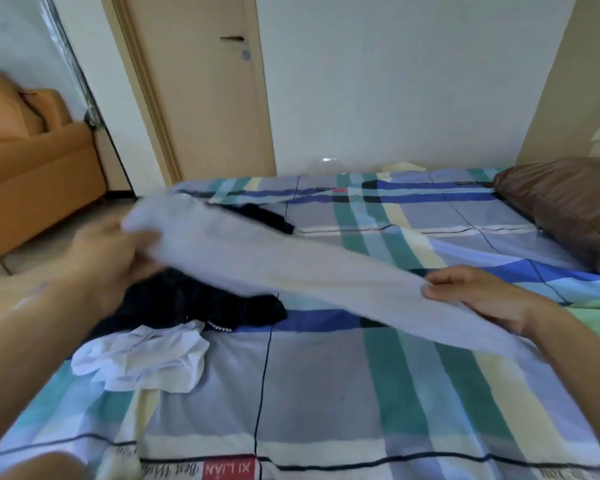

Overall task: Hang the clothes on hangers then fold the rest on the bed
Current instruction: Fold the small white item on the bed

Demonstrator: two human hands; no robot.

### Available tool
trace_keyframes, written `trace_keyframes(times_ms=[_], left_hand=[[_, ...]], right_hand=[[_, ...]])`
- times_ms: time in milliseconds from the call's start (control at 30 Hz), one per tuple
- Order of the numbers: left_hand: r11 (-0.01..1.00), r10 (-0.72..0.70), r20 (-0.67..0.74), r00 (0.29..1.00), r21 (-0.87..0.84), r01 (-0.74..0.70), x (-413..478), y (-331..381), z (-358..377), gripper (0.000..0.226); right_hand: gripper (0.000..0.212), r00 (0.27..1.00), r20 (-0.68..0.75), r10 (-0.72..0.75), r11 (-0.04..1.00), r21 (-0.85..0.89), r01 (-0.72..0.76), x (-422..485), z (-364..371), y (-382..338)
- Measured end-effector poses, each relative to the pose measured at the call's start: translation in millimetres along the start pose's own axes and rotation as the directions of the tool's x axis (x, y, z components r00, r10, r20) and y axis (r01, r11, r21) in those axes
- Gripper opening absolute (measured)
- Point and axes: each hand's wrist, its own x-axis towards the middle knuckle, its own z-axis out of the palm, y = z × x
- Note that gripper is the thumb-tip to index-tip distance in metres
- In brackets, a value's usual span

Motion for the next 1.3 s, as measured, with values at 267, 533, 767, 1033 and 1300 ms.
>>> trace_keyframes(times_ms=[267,533,767,1033,1300], left_hand=[[0.504,-0.058,0.169,0.984,0.856,-0.117,-10,-125,-35,0.063],[0.433,0.009,0.871,0.491,0.439,-0.787,-58,-147,86,0.036],[0.212,-0.145,0.956,0.255,0.282,-0.936,-81,-209,125,0.075],[0.703,-0.095,0.882,0.462,0.388,-0.596,-98,-171,147,0.091],[0.908,-0.385,0.714,0.584,0.179,0.379,-93,-136,148,0.044]], right_hand=[[0.019,0.962,-0.010,0.274,0.698,-0.685,-0.207,31,25,84],[0.037,0.927,-0.036,0.373,0.663,-0.688,-0.294,15,25,80],[0.026,0.897,-0.300,0.324,0.928,-0.081,-0.362,0,7,86],[0.023,0.925,-0.267,0.272,0.959,0.151,-0.238,-5,40,36],[0.040,0.986,0.160,0.051,0.985,0.154,-0.076,1,132,-12]])
